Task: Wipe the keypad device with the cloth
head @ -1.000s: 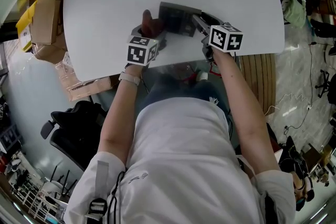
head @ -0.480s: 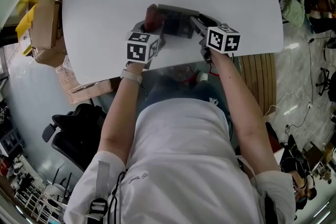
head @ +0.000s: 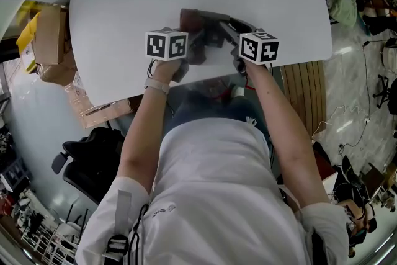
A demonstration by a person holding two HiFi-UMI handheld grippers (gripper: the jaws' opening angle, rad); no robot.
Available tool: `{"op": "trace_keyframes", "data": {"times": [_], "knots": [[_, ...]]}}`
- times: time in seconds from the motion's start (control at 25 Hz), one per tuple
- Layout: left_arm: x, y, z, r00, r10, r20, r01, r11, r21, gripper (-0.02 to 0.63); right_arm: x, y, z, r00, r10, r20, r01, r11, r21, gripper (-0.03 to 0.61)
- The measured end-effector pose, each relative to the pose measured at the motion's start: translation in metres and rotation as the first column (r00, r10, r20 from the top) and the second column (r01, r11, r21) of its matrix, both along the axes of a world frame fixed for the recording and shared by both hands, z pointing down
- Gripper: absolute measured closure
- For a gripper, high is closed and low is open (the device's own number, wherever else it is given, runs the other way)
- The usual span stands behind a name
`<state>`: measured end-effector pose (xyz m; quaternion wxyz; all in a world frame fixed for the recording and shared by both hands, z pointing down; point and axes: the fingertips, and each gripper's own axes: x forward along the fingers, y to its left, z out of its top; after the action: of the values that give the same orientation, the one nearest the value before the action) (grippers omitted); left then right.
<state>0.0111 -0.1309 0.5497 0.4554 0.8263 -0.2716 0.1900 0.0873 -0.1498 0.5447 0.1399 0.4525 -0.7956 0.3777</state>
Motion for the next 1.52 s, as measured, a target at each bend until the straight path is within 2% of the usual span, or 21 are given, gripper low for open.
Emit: {"op": "trace_keyframes", "data": {"times": [0.12,0.48,0.76,0.84,0.92,1.08,1.24,1.36,1.52], "knots": [[0.002,0.005,0.01,0.999,-0.01,-0.031,0.007,0.997,-0.076,0.566,-0.001,0.001,-0.001,1.0,-0.006,-0.004,0.006,1.0,-0.005,0.407],[0.009,0.029,0.033,0.997,0.025,-0.069,-0.04,0.973,-0.226,0.568,0.0,0.001,0.0,1.0,-0.012,-0.015,0.012,1.0,-0.009,0.408],[0.006,0.052,0.057,0.998,0.048,-0.042,-0.059,0.949,-0.31,0.568,0.0,0.0,0.0,1.0,-0.014,-0.018,0.014,1.0,-0.013,0.408],[0.002,0.058,0.067,0.999,0.051,-0.011,-0.051,0.943,-0.329,0.566,-0.001,0.0,0.0,1.0,-0.014,-0.021,0.013,1.0,-0.015,0.408],[-0.002,0.063,0.075,0.998,0.057,0.026,-0.045,0.939,-0.342,0.566,-0.001,-0.001,0.0,1.0,-0.012,-0.019,0.012,1.0,-0.016,0.408],[-0.004,0.068,0.08,0.998,0.059,0.018,-0.048,0.927,-0.371,0.566,0.0,-0.001,0.0,1.0,0.007,0.001,-0.007,1.0,-0.023,0.408],[0.001,0.082,0.069,0.989,0.147,0.011,-0.134,0.925,-0.356,0.566,0.001,0.001,0.001,1.0,0.023,0.018,-0.022,0.999,-0.029,0.408],[0.008,0.084,0.048,0.981,0.194,-0.023,-0.191,0.93,-0.314,0.566,0.001,0.001,0.002,0.999,0.024,0.026,-0.024,0.999,-0.027,0.408],[0.02,0.065,0.018,0.98,0.164,-0.109,-0.188,0.942,-0.277,0.566,0.0,0.001,0.001,0.999,0.022,0.033,-0.022,1.0,-0.023,0.408]]}}
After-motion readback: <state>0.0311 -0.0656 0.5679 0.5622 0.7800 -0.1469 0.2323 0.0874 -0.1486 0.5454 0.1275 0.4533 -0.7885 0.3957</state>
